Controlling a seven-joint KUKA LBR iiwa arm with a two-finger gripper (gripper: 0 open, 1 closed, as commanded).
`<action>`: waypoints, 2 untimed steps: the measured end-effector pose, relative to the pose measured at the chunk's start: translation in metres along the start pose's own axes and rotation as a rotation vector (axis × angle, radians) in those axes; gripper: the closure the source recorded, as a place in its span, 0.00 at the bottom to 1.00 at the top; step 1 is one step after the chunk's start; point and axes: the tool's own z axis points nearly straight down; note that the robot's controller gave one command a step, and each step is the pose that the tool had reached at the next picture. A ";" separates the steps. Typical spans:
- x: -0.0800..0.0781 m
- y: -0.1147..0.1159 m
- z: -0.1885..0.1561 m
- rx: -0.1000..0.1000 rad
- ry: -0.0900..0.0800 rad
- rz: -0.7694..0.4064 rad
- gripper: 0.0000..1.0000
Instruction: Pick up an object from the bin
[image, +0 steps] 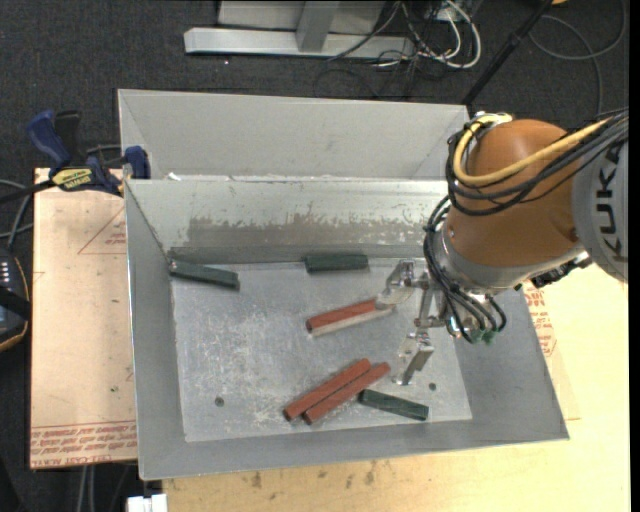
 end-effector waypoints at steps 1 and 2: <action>-0.001 0.000 -0.004 0.000 -0.008 0.001 0.00; 0.007 0.015 0.069 0.000 -0.011 -0.091 0.00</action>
Offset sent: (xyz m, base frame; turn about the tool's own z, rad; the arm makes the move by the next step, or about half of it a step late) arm -0.0228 0.0347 -0.1725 -0.2224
